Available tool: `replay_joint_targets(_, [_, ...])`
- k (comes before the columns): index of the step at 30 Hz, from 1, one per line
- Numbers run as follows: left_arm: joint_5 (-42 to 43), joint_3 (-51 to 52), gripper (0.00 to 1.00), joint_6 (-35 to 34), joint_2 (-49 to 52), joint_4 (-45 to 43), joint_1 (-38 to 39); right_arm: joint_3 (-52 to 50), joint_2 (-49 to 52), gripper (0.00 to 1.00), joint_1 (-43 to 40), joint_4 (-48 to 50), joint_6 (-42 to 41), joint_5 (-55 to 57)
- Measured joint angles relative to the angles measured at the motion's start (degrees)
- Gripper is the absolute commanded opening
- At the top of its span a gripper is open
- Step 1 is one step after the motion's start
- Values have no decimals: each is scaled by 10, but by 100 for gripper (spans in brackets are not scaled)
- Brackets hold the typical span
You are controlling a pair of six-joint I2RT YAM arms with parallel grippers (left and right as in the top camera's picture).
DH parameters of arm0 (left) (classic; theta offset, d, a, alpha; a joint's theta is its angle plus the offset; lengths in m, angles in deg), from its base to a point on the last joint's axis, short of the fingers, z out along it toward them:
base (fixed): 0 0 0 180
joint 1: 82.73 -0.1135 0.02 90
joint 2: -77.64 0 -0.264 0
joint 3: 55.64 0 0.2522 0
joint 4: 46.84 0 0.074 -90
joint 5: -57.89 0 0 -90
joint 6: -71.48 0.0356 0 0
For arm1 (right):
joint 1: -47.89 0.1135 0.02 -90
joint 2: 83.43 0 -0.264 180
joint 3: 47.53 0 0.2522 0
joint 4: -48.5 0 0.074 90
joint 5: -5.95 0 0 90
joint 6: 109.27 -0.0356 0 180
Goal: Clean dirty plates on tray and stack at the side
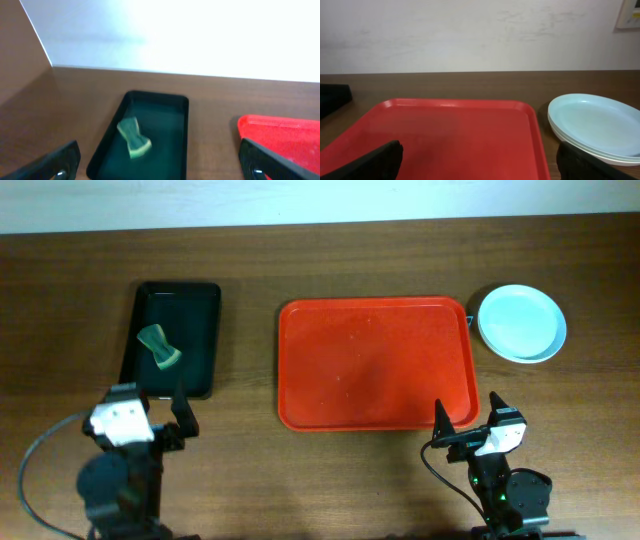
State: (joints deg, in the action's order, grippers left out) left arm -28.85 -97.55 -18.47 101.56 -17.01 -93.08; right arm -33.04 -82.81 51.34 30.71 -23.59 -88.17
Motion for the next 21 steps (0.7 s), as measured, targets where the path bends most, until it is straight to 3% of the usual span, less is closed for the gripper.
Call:
replay_joint_targets(5, [4, 143, 99, 2, -153, -97, 19, 0, 0, 99, 0, 0, 0, 0])
replay_joint_targets(10, [9, 252, 99, 2, -209, -218, 45, 0, 0, 99, 0, 0, 0, 0])
replay_joint_targets(14, [-1, 272, 99, 2, -230, -190, 65, 0, 0, 99, 0, 0, 0, 0])
replay_joint_targets(17, [-47, 274, 99, -2, -232, -118, 82, 0, 0, 98, 0, 0, 0, 0])
replay_joint_targets(21, [-71, 275, 99, -5, -232, -117, 83, 0, 0, 99, 0, 0, 0, 0])
